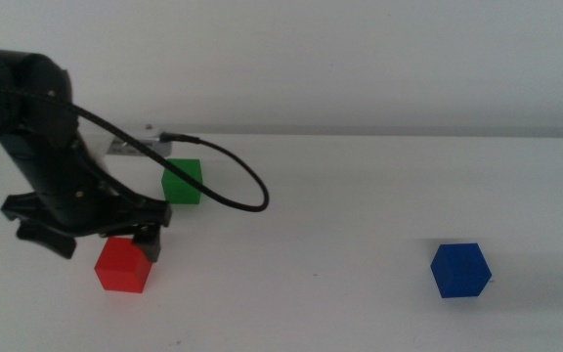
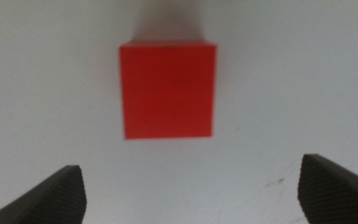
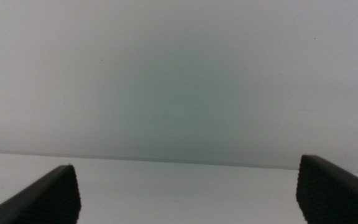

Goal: Stack red cubes first, then green, then blue cubes in a specific spot.

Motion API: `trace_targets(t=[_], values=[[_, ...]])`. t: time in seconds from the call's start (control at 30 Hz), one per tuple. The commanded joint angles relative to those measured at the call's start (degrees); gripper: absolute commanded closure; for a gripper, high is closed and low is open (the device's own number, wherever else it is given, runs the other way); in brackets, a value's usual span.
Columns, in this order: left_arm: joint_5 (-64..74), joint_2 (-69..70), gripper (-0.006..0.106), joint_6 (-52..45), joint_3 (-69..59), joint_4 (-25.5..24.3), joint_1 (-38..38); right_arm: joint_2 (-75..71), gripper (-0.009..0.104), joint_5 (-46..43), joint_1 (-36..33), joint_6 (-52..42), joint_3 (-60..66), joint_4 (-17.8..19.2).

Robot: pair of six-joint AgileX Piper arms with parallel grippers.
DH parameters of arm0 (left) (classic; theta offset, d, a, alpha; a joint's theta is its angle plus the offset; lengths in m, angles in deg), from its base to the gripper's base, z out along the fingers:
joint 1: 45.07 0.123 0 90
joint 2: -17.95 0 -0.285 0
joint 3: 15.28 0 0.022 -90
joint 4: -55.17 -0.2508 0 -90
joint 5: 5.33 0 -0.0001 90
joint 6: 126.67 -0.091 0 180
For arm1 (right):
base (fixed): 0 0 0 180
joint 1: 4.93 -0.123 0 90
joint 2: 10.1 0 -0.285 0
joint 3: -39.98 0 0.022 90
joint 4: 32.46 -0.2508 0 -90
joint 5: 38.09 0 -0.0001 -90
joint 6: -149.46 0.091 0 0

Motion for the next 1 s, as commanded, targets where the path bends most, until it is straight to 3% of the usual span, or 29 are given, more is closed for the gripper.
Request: trace_targets(t=[0.0,0.33,0.97], values=[[-1.8,-0.7,0.010,1.3,0.7,-0.3,-1.0,-2.2,0.002,-0.2,0.3,-0.1,2.5,0.3],[-5.1,-4.5,0.010,1.2,1.3,-3.7,-1.2,-2.2,0.002,-0.2,0.3,-0.1,2.5,0.3],[-11.1,-9.0,0.010,3.5,-1.1,-3.8,-1.2,-2.2,0.002,-0.2,0.3,-0.1,2.5,0.3]])
